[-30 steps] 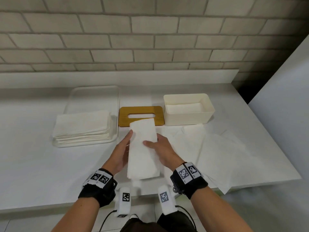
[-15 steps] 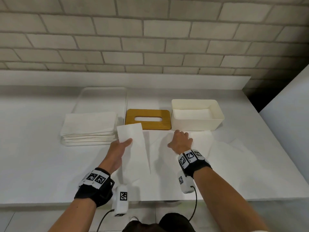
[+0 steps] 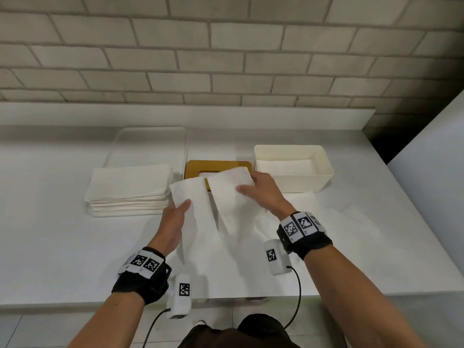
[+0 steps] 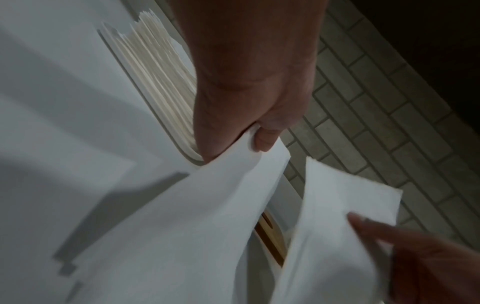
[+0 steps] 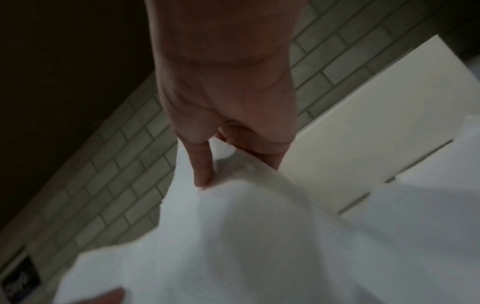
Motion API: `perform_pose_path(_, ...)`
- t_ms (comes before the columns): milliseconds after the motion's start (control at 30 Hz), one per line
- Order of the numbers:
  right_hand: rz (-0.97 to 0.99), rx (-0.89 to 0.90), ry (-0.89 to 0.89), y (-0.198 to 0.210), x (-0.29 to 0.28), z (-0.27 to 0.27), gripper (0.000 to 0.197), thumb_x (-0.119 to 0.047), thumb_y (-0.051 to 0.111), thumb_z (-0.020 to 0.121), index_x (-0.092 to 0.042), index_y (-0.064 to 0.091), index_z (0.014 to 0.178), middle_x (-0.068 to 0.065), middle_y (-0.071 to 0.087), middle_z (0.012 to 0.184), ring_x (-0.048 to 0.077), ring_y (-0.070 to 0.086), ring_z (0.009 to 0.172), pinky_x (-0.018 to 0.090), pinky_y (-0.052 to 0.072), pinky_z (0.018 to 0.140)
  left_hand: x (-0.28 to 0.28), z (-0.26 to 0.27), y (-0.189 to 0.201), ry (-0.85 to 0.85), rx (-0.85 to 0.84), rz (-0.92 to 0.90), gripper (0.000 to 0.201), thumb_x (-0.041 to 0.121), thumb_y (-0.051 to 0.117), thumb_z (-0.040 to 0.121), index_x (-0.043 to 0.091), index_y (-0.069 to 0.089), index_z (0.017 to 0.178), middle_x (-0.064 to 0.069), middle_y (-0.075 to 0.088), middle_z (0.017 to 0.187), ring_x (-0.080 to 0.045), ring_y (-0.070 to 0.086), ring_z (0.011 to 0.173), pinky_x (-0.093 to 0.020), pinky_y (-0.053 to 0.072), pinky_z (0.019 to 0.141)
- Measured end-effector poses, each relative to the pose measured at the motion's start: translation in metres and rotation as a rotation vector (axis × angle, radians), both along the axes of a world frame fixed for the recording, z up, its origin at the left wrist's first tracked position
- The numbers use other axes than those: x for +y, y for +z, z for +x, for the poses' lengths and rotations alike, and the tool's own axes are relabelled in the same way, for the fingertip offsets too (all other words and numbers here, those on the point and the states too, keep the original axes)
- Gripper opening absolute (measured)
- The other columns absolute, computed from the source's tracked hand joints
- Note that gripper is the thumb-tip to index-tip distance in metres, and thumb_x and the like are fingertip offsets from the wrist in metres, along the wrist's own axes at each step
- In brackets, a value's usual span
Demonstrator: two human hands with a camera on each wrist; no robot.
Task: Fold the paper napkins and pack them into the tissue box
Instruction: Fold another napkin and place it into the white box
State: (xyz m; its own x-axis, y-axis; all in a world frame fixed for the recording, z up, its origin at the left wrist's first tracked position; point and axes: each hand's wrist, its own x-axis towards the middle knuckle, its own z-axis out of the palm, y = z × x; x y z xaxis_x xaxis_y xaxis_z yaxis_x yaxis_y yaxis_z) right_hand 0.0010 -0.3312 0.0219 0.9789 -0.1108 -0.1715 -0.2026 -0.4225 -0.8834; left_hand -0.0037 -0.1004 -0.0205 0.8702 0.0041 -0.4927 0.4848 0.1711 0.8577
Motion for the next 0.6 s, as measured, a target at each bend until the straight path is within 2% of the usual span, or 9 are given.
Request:
perform_pose_path(133, 0.391, 0.008, -0.013, 0.026, -0.005, -0.002, 0.033, -0.015, 0.076, 0.081, -0.006, 0.067, 0.112, 0.010, 0.073, 0.108, 0.030, 0.071, 0.099, 0.046, 0.056, 0.090, -0.009, 0.003, 0.012, -0.008, -0.047, -0.032, 0.028, 0.023, 0.049, 0.100, 0.021, 0.054, 0.128, -0.006, 0.065, 0.122, -0.029, 0.061, 0.112, -0.047, 0.048, 0.099)
perform_pose_path(233, 0.598, 0.074, 0.002, 0.029, 0.002, -0.003, 0.039, -0.012, 0.077, 0.078, -0.002, 0.065, 0.114, 0.016, 0.072, 0.112, 0.036, 0.068, 0.105, 0.051, 0.052, 0.095, -0.025, -0.002, 0.032, -0.064, -0.056, -0.150, 0.016, 0.027, 0.044, 0.102, 0.036, 0.056, 0.107, -0.005, 0.066, 0.116, -0.024, 0.061, 0.108, -0.044, 0.045, 0.099)
perform_pose_path(267, 0.638, 0.093, 0.017, 0.028, 0.006, -0.003, 0.039, -0.011, 0.077, 0.079, -0.002, 0.064, 0.114, 0.017, 0.071, 0.113, 0.037, 0.067, 0.106, 0.051, 0.051, 0.097, -0.030, -0.002, 0.035, -0.094, -0.051, -0.190, 0.017, 0.031, 0.043, 0.103, 0.035, 0.058, 0.110, -0.008, 0.067, 0.118, -0.025, 0.062, 0.110, -0.044, 0.045, 0.100)
perform_pose_path(333, 0.672, 0.123, 0.028, 0.025, 0.014, -0.004, 0.034, -0.009, 0.076, 0.080, -0.003, 0.065, 0.112, 0.017, 0.071, 0.113, 0.036, 0.067, 0.106, 0.050, 0.051, 0.097, -0.038, -0.002, 0.037, -0.190, -0.027, -0.253, 0.035, 0.037, 0.046, 0.101, 0.022, 0.058, 0.129, -0.013, 0.062, 0.130, -0.030, 0.061, 0.118, -0.048, 0.044, 0.103)
perform_pose_path(400, 0.617, 0.128, 0.028, 0.023, 0.021, -0.006, 0.033, -0.011, 0.076, 0.081, -0.005, 0.065, 0.112, 0.014, 0.072, 0.112, 0.032, 0.069, 0.103, 0.047, 0.054, 0.094, -0.042, -0.002, 0.038, -0.256, 0.003, -0.330, 0.047, 0.034, 0.051, 0.097, 0.010, 0.050, 0.138, -0.019, 0.057, 0.135, -0.034, 0.058, 0.119, -0.050, 0.046, 0.100)
perform_pose_path(467, 0.446, 0.100, 0.030, 0.019, 0.026, -0.007, 0.033, -0.015, 0.075, 0.082, -0.007, 0.065, 0.112, 0.009, 0.072, 0.109, 0.028, 0.071, 0.097, 0.043, 0.057, 0.089, -0.046, -0.004, 0.043, -0.271, 0.005, -0.368, 0.051, 0.036, 0.049, 0.096, 0.007, 0.050, 0.137, -0.022, 0.060, 0.129, -0.036, 0.062, 0.111, -0.045, 0.054, 0.087)
perform_pose_path(533, 0.279, 0.044, 0.006, 0.013, 0.032, -0.008, 0.028, -0.016, 0.073, 0.084, -0.006, 0.065, 0.108, 0.010, 0.071, 0.107, 0.028, 0.069, 0.095, 0.041, 0.057, 0.085, -0.047, -0.003, 0.042, -0.264, -0.005, -0.404, 0.064, 0.059, 0.036, 0.094, 0.013, 0.055, 0.135, -0.019, 0.062, 0.128, -0.036, 0.063, 0.111, -0.044, 0.055, 0.086)
perform_pose_path(600, 0.146, -0.032, -0.025, 0.007, 0.037, -0.009, 0.023, -0.016, 0.072, 0.084, -0.003, 0.065, 0.101, 0.012, 0.068, 0.104, 0.028, 0.067, 0.092, 0.039, 0.055, 0.082, -0.043, -0.003, 0.037, -0.274, 0.043, -0.466, 0.085, 0.078, 0.027, 0.083, 0.018, 0.054, 0.136, -0.016, 0.061, 0.132, -0.034, 0.058, 0.121, -0.048, 0.048, 0.099)
